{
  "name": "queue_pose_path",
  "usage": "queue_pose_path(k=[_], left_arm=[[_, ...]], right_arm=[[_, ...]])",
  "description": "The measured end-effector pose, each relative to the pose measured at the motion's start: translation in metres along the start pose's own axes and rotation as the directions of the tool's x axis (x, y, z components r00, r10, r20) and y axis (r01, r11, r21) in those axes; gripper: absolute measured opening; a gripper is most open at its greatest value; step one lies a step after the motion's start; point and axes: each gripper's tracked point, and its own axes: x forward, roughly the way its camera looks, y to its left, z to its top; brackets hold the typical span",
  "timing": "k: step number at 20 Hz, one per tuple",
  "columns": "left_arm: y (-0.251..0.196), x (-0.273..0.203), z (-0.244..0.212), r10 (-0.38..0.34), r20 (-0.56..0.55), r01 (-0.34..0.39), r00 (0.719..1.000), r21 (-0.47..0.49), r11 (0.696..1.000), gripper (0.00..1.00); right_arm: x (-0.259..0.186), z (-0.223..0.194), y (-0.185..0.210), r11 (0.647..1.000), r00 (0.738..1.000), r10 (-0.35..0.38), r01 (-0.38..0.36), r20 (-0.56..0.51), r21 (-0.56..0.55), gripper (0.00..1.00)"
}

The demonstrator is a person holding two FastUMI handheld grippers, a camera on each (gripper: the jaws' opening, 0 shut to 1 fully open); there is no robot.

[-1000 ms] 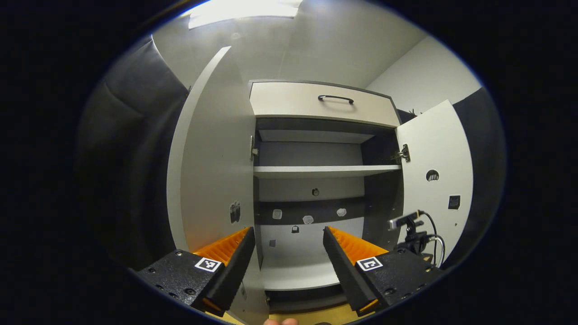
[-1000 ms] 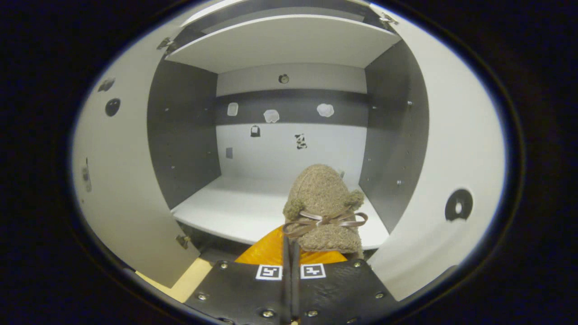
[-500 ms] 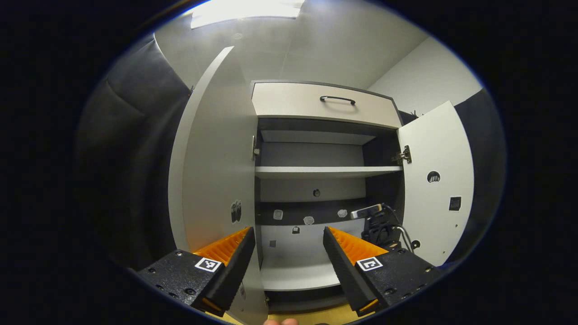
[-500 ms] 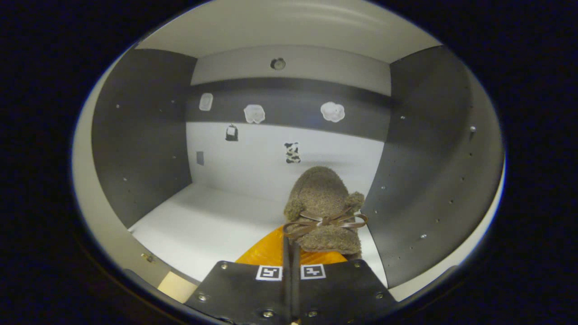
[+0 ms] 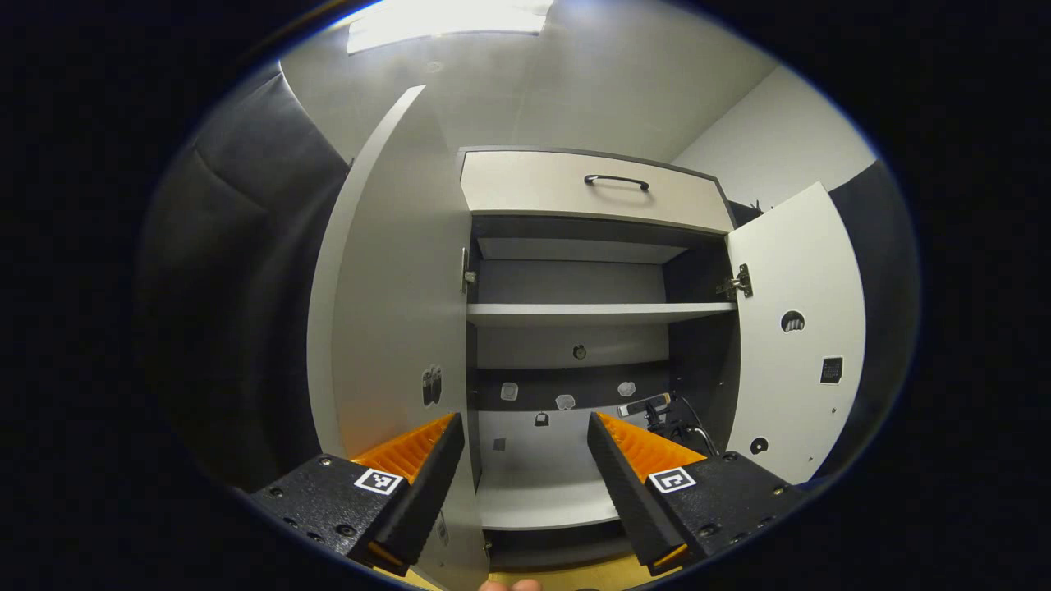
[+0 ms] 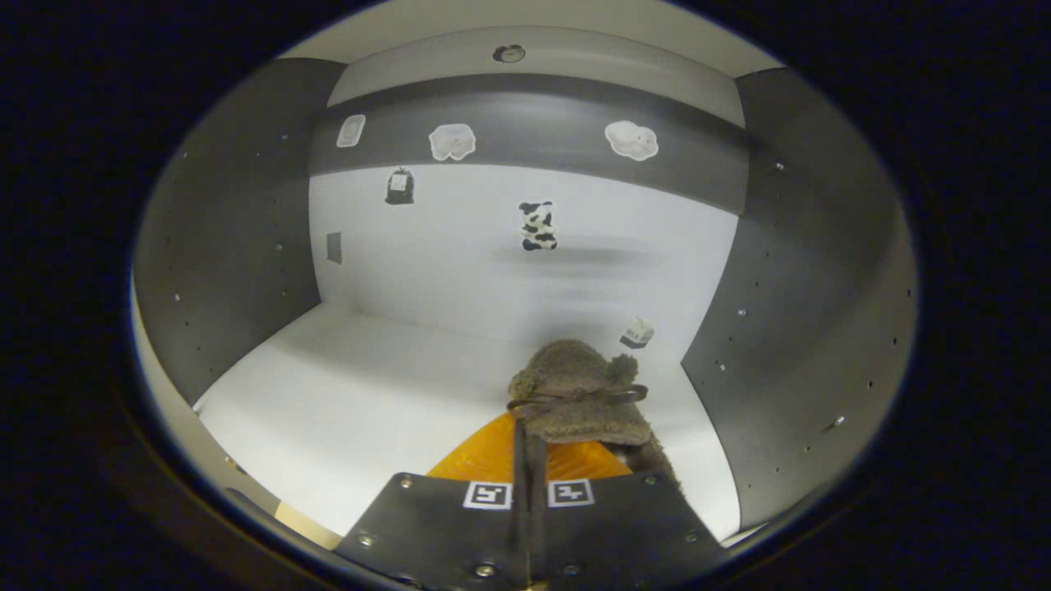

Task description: Grab one shoe with the right hand and put it into the shoe cabinet, grab the other shoe with the left hand and put it into the shoe cabinet; then close the right door with the right hand and the left door with the left hand.

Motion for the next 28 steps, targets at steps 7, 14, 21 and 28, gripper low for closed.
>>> queue_pose_path(k=[7, 14, 21, 28], left_arm=[[-0.001, 0.0, 0.0, -0.008, -0.003, 0.008, 1.0, 0.006, 1.0, 0.93], [-0.017, -0.002, -0.006, -0.039, -0.027, 0.039, 0.999, 0.022, 0.999, 0.94], [-0.05, -0.002, -0.066, -0.099, -0.161, 0.098, 0.982, -0.014, 0.995, 0.94], [-0.085, -0.022, -0.234, -0.207, -0.477, 0.196, 0.854, -0.073, 0.978, 0.95]], right_arm=[[-0.05, 0.0, -0.005, 0.999, 0.999, 0.025, -0.026, 0.022, 0.024, 0.45], [-0.188, 0.052, -0.018, 0.998, 0.97, 0.047, -0.057, 0.24, 0.037, 0.45], [-0.341, 0.124, -0.024, 0.997, 0.879, 0.045, -0.073, 0.474, 0.04, 0.44], [-0.418, 0.151, -0.03, 0.995, 0.824, 0.022, -0.075, 0.566, 0.07, 0.44]])
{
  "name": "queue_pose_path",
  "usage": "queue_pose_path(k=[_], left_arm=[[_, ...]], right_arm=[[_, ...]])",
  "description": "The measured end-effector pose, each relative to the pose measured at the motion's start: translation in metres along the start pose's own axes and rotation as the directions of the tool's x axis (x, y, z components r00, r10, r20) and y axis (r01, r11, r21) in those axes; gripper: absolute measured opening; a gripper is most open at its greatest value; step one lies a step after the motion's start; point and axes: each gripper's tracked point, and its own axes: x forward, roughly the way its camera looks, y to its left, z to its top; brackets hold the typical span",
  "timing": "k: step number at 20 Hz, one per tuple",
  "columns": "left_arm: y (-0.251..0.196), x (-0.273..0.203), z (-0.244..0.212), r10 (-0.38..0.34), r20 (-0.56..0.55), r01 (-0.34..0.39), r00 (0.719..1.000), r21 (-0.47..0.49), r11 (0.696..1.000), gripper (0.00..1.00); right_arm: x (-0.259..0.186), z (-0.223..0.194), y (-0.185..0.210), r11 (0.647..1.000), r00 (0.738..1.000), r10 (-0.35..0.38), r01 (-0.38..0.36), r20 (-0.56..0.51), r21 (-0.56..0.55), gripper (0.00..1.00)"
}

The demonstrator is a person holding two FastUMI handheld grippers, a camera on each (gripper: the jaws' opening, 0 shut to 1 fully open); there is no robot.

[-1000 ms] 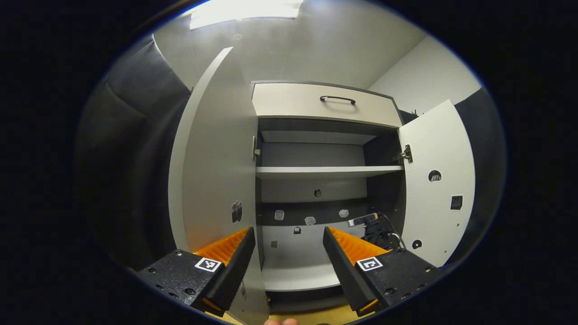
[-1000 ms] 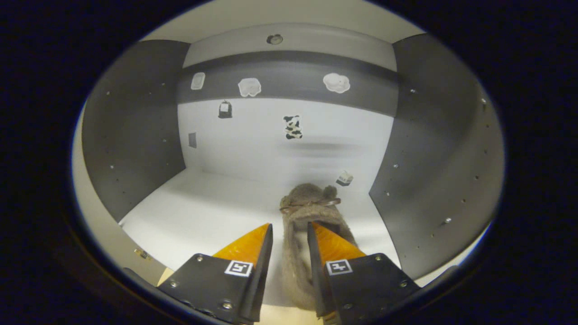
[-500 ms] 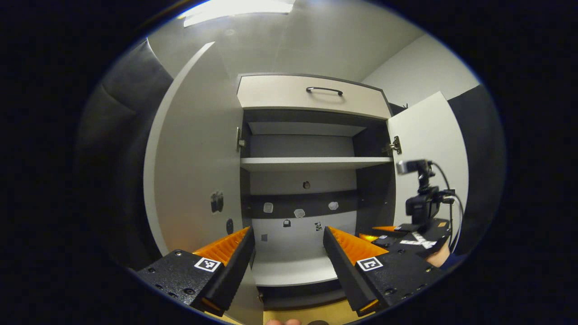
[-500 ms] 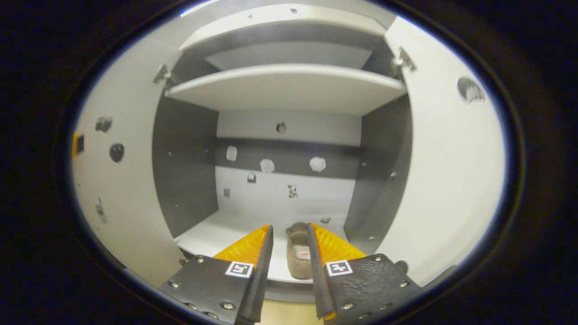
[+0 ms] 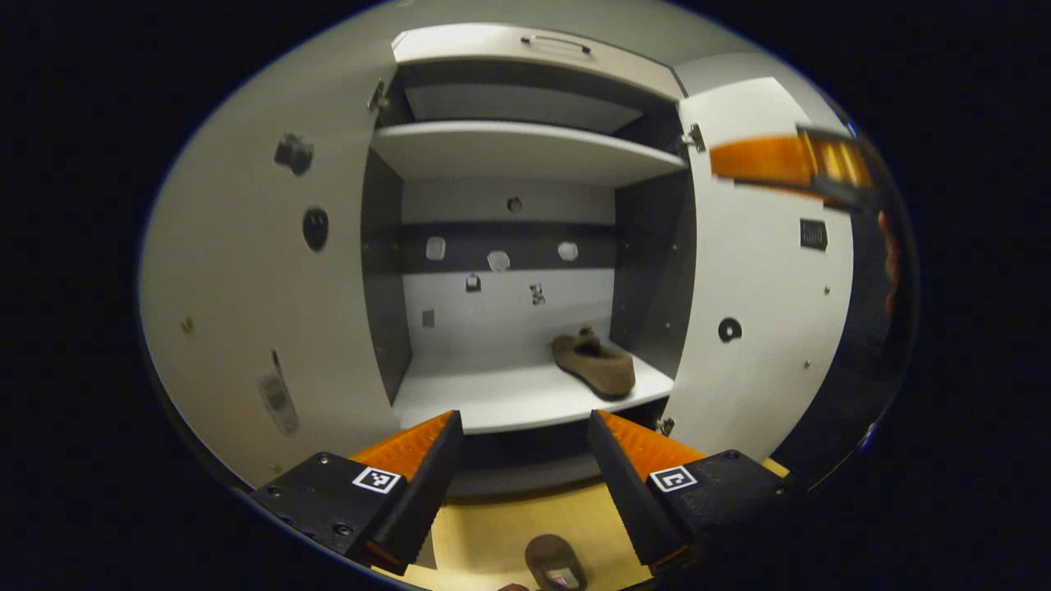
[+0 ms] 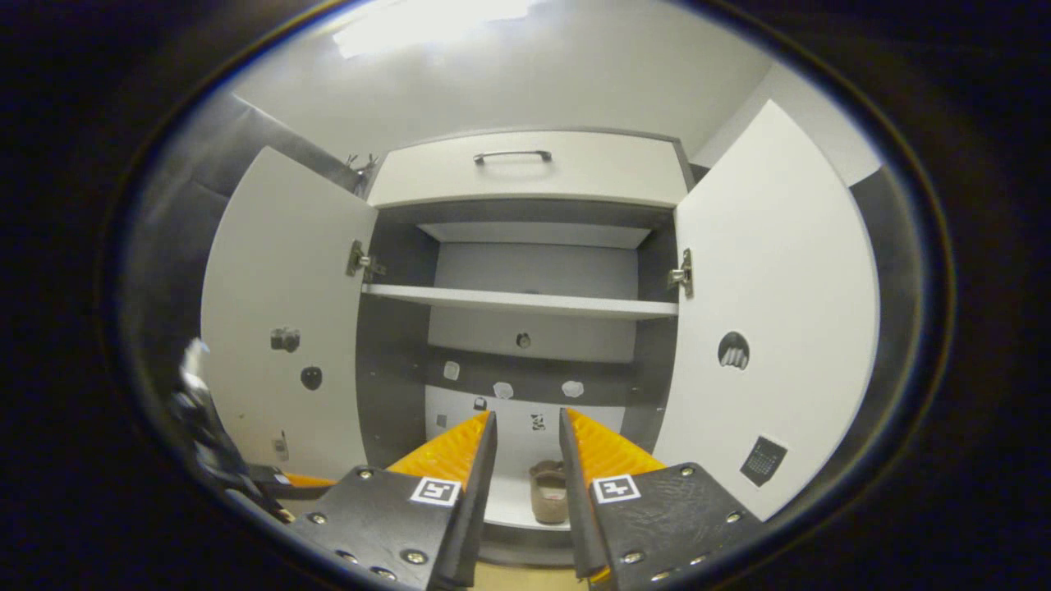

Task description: Grab one shoe with the right hand and put it into the shoe cabinet, grab the other shoe with the left hand and put it into the shoe cabinet; then close the right door with the right hand and the left door with the left hand.

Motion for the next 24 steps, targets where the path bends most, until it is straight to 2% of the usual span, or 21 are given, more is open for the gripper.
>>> queue_pose_path(k=[2, 4, 7, 10, 13, 16, 17, 22, 24], left_arm=[[-0.006, 0.017, -0.061, -0.027, -0.115, 0.024, 0.993, -0.03, 0.999, 0.95], [-0.011, 0.028, -0.124, -0.037, -0.237, 0.022, 0.971, -0.067, 0.998, 0.95], [-0.013, 0.025, -0.214, -0.059, -0.424, 0.01, 0.904, -0.116, 0.993, 0.98], [-0.003, 0.008, -0.268, -0.079, -0.552, 0.001, 0.83, -0.141, 0.99, 0.98], [-0.002, -0.002, -0.29, -0.098, -0.631, 0.009, 0.769, -0.143, 0.99, 0.96], [-0.002, -0.008, -0.313, -0.115, -0.684, 0.0, 0.721, -0.165, 0.986, 0.95], [-0.001, -0.007, -0.325, -0.118, -0.7, -0.007, 0.704, -0.172, 0.985, 0.93], [-0.008, -0.018, -0.377, -0.131, -0.781, -0.029, 0.611, -0.187, 0.982, 0.8], [-0.012, -0.016, -0.382, -0.153, -0.774, -0.029, 0.614, -0.215, 0.976, 0.71]], right_arm=[[-0.002, 0.011, -0.008, 0.999, 0.999, -0.034, 0.034, 0.034, 0.009, 0.46], [-0.009, 0.021, -0.018, 0.998, 0.996, -0.061, 0.061, 0.06, 0.003, 0.46], [-0.022, 0.036, -0.032, 0.995, 0.991, -0.099, 0.101, 0.094, -0.018, 0.43], [-0.03, 0.044, -0.043, 0.991, 0.985, -0.127, 0.131, 0.114, -0.033, 0.43], [-0.031, 0.047, -0.047, 0.988, 0.982, -0.14, 0.146, 0.123, -0.042, 0.46], [-0.032, 0.049, -0.05, 0.988, 0.982, -0.144, 0.15, 0.125, -0.039, 0.46], [-0.032, 0.048, -0.052, 0.987, 0.982, -0.147, 0.153, 0.121, -0.043, 0.43], [-0.037, 0.049, -0.056, 0.986, 0.981, -0.153, 0.16, 0.118, -0.054, 0.46], [-0.039, 0.05, -0.058, 0.984, 0.98, -0.16, 0.168, 0.12, -0.057, 0.43]])
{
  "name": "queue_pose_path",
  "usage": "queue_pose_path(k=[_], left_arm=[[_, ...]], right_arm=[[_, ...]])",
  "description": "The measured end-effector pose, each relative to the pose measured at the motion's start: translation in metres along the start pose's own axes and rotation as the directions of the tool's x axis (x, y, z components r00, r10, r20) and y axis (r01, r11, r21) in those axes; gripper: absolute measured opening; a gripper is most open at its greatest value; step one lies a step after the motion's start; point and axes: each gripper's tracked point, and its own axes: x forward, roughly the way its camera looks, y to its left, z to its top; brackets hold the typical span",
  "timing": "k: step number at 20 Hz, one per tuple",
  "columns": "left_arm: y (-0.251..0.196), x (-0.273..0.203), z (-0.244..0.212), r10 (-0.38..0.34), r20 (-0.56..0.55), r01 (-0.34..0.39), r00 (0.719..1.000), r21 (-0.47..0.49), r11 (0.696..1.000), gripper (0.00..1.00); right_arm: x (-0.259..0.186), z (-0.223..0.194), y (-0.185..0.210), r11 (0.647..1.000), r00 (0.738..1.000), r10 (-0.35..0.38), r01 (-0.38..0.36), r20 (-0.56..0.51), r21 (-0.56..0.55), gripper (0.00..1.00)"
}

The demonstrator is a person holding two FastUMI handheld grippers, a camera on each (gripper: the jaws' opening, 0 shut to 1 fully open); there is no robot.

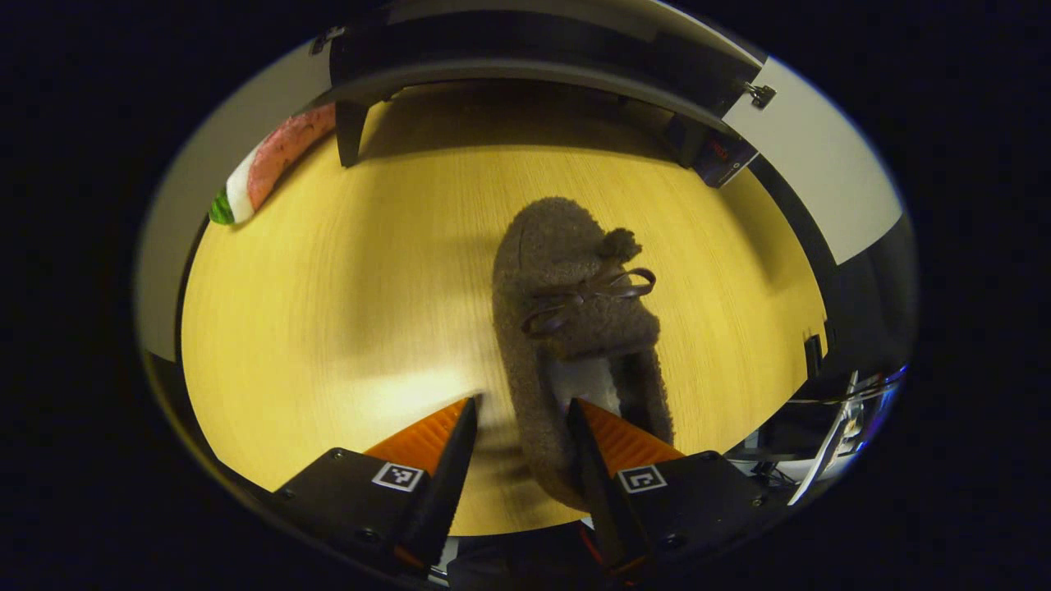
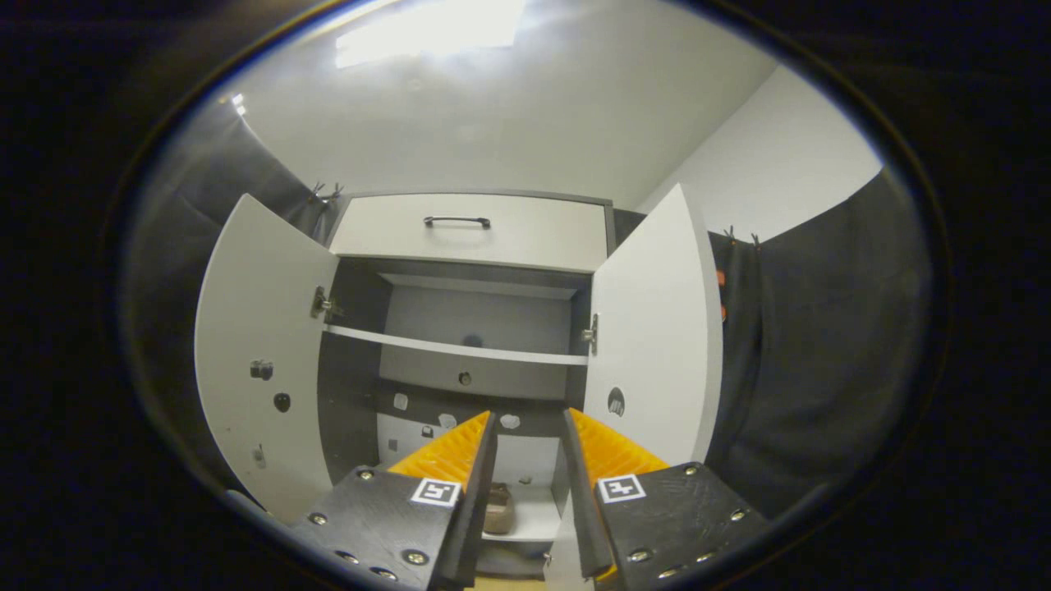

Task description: Grab one shoe with the right hand and put it into the shoe cabinet, grab the other shoe with the left hand and put it into the shoe cabinet; then close the right door with the right hand and the left door with the left hand.

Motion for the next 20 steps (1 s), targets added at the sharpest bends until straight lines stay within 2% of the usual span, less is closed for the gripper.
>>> queue_pose_path(k=[2, 3, 4, 6, 7, 8, 9, 11, 12, 14, 17, 20], left_arm=[[-0.009, 0.003, 0.001, -0.044, 0.001, 0.044, 0.999, -0.038, 0.998, 0.61], [-0.01, 0.003, 0.0, -0.05, -0.007, 0.049, 0.999, -0.064, 0.997, 0.42], [-0.01, 0.006, 0.001, -0.057, -0.006, 0.056, 0.998, -0.081, 0.995, 0.36], [-0.009, 0.005, 0.0, -0.067, -0.006, 0.066, 0.998, -0.105, 0.992, 0.29], [-0.007, 0.003, 0.002, -0.068, -0.009, 0.067, 0.998, -0.119, 0.991, 0.19], [-0.006, 0.004, 0.004, -0.072, -0.011, 0.07, 0.997, -0.144, 0.987, 0.14], [-0.006, 0.003, 0.003, -0.077, -0.021, 0.072, 0.997, -0.166, 0.983, 0.03], [0.0, 0.001, 0.007, -0.056, -0.029, 0.051, 0.998, -0.162, 0.985, 0.01], [0.003, 0.001, 0.013, -0.038, -0.02, 0.035, 0.999, -0.143, 0.989, 0.01], [0.012, -0.013, 0.028, -0.007, 0.022, 0.009, 1.0, -0.087, 0.996, 0.01], [0.003, -0.051, 0.072, -0.046, 0.128, 0.056, 0.991, -0.073, 0.996, 0.01], [-0.015, -0.094, 0.123, -0.059, 0.243, 0.072, 0.968, -0.046, 0.996, 0.01]], right_arm=[[-0.001, 0.0, 0.0, 1.0, 1.0, 0.0, 0.0, -0.001, 0.002, 0.46], [-0.001, 0.0, 0.0, 1.0, 1.0, 0.0, 0.0, 0.0, 0.003, 0.46], [-0.001, 0.0, 0.001, 1.0, 1.0, 0.001, -0.001, 0.002, 0.002, 0.43], [-0.001, 0.0, 0.003, 1.0, 1.0, 0.003, -0.003, 0.008, -0.004, 0.46], [-0.001, 0.0, 0.005, 1.0, 1.0, 0.005, -0.004, 0.008, -0.006, 0.46], [-0.001, 0.0, 0.007, 1.0, 1.0, 0.009, -0.009, 0.009, -0.007, 0.46], [-0.001, -0.001, 0.008, 1.0, 1.0, 0.01, -0.01, 0.007, -0.008, 0.43], [0.0, -0.003, 0.008, 1.0, 1.0, 0.01, -0.01, 0.004, -0.013, 0.46], [0.0, -0.003, 0.008, 1.0, 1.0, 0.01, -0.01, 0.002, -0.015, 0.43], [0.001, -0.005, 0.007, 1.0, 1.0, 0.009, -0.009, -0.003, -0.018, 0.46], [0.0, -0.007, 0.002, 1.0, 1.0, -0.003, 0.003, -0.001, -0.026, 0.46], [-0.002, -0.007, -0.002, 0.999, 1.0, -0.014, 0.014, 0.008, -0.034, 0.46]])
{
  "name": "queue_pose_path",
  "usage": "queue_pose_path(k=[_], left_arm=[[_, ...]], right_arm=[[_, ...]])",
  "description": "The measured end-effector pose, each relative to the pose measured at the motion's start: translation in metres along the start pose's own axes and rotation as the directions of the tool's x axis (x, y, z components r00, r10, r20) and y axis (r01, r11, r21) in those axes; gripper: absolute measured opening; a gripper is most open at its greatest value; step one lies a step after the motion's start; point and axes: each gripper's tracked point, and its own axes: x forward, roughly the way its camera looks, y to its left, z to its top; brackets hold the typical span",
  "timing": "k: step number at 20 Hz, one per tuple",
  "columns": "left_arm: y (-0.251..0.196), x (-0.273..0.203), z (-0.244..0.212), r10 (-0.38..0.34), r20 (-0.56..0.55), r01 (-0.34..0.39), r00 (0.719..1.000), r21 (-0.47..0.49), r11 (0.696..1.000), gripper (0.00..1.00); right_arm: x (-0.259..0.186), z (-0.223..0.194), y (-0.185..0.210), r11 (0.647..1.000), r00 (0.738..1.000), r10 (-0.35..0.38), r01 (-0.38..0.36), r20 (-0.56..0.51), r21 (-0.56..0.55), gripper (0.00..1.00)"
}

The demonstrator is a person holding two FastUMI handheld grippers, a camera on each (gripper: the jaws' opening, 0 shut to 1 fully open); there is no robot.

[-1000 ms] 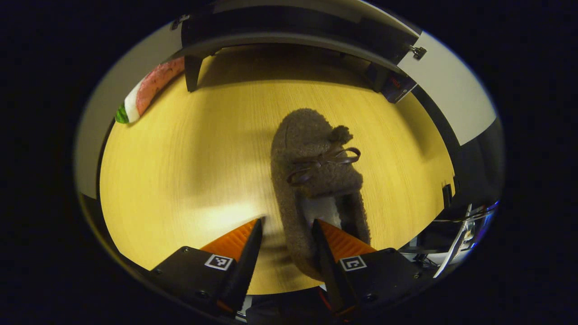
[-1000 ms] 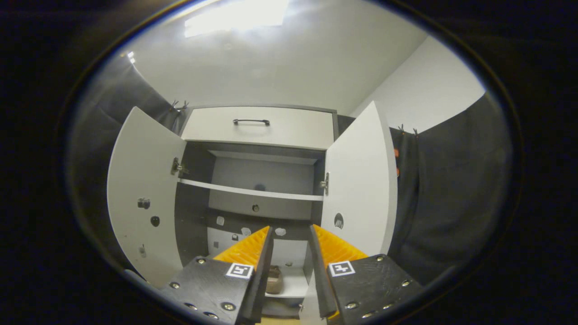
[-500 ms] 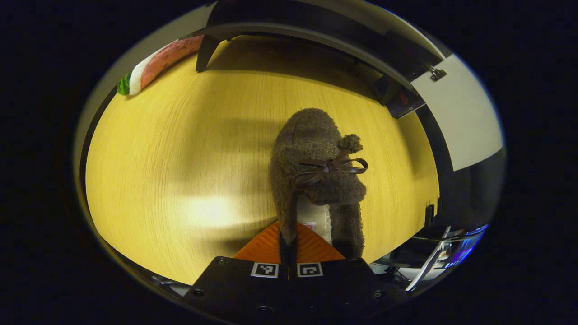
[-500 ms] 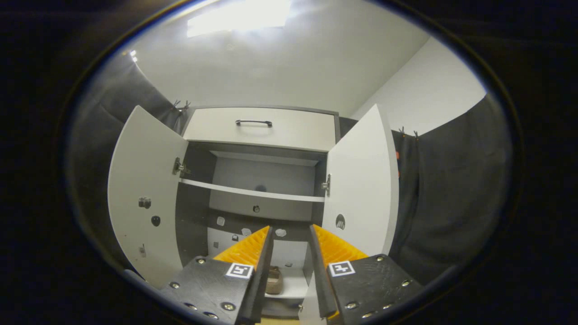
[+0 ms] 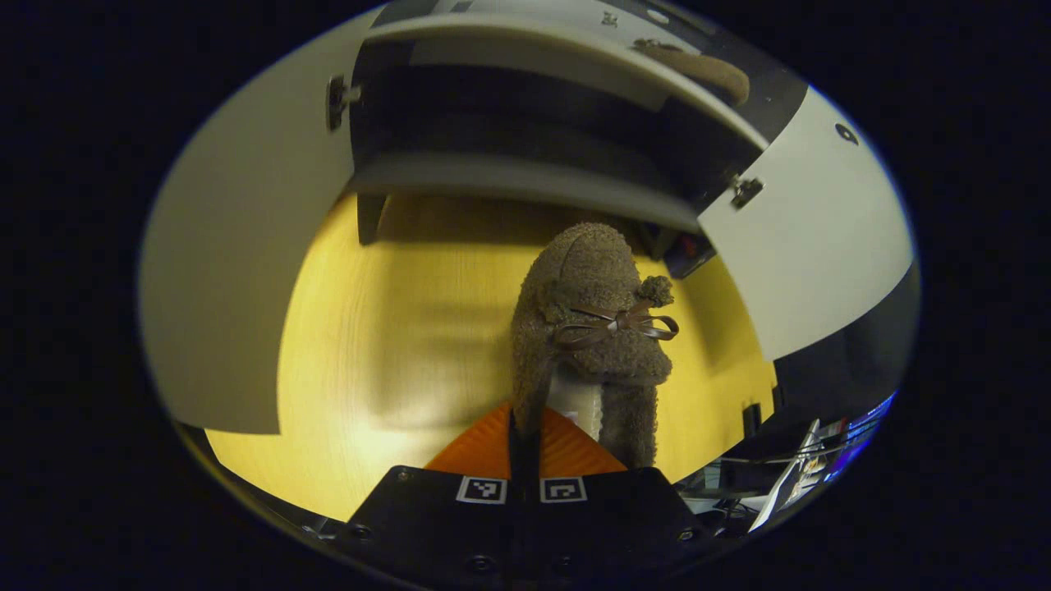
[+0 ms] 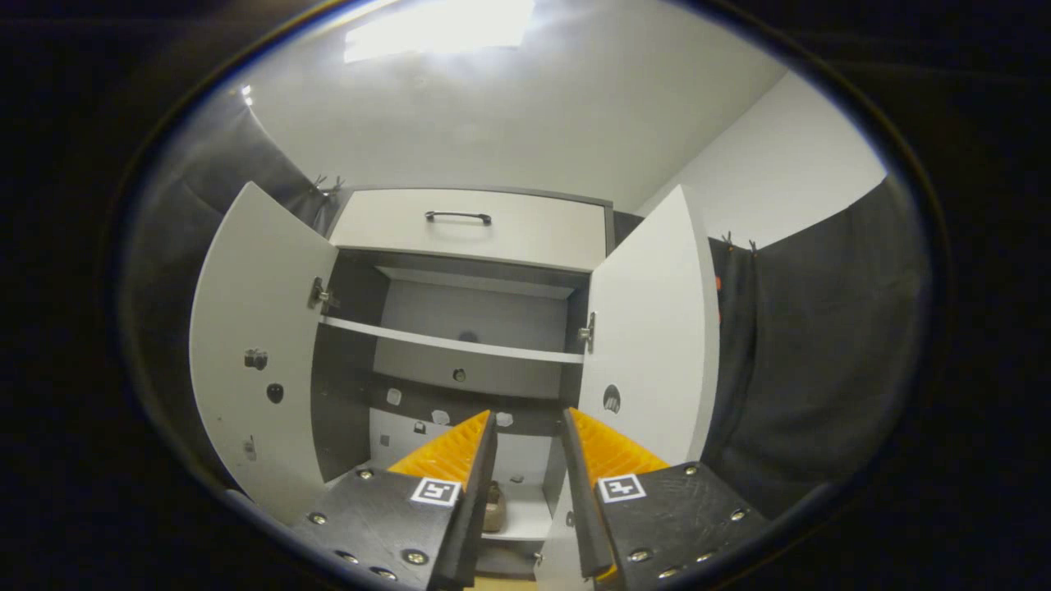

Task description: Grab one shoe with the right hand and put it into the shoe cabinet, grab the other shoe with the left hand and put it into the shoe cabinet; then close the right door with the right hand and the left door with the left hand.

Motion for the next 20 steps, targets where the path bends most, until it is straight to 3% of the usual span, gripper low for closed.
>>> queue_pose_path(k=[2, 9, 20], left_arm=[[-0.01, -0.02, 0.037, -0.017, 0.072, 0.015, 0.997, 0.026, 1.0, 0.01], [-0.049, -0.067, 0.147, -0.101, 0.251, 0.092, 0.963, 0.046, 0.995, 0.01], [-0.058, -0.048, 0.29, -0.077, 0.394, 0.076, 0.916, 0.017, 0.997, 0.0]], right_arm=[[-0.002, 0.001, -0.003, 1.0, 1.0, -0.009, 0.009, 0.008, -0.003, 0.49], [-0.013, 0.004, -0.022, 0.998, 0.998, -0.055, 0.055, 0.017, -0.009, 0.43], [-0.05, -0.001, -0.087, 0.981, 0.98, -0.192, 0.192, -0.045, 0.002, 0.43]])
